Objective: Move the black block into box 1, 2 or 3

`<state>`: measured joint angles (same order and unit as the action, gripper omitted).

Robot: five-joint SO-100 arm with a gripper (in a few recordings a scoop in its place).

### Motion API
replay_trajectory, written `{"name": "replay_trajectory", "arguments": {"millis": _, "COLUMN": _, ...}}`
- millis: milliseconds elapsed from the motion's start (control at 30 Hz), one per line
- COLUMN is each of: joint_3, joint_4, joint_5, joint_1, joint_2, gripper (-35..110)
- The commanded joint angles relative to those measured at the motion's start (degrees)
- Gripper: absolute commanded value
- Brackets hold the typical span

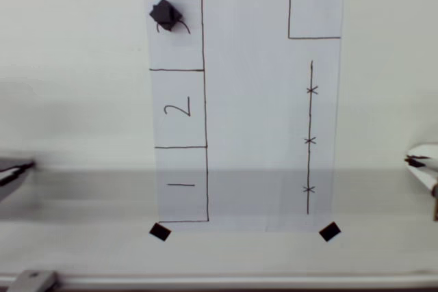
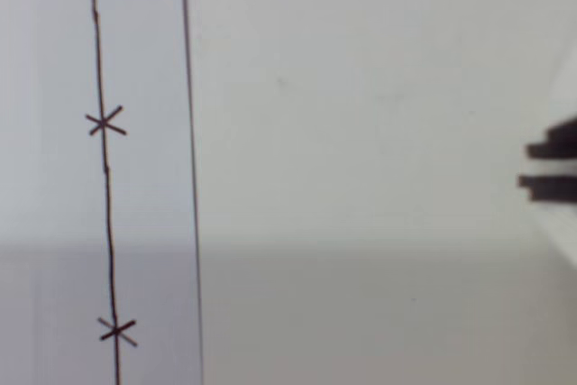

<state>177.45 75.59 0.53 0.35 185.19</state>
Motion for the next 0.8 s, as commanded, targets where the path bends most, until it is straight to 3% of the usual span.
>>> {"name": "replay_trajectory", "arguments": {"millis": 0, "joint_3": 0.53, "joint_4": 0.97, "joint_5": 0.88, "joint_1": 0.44, "joint_2": 0.00, "gripper": 0}}
{"name": "replay_trajectory", "arguments": {"millis": 233, "joint_3": 0.53, "joint_4": 1.05, "joint_5": -4.22, "joint_1": -0.26, "joint_2": 0.00, "gripper": 0}}
{"name": "replay_trajectory", "arguments": {"millis": 300, "joint_3": 0.53, "joint_4": 1.23, "joint_5": -0.26, "joint_1": -0.35, "joint_2": 0.00, "gripper": 0}}
{"name": "replay_trajectory", "arguments": {"millis": 767, "joint_3": 0.53, "joint_4": 1.23, "joint_5": -0.70, "joint_1": -0.26, "joint_2": 0.00, "gripper": 0}}
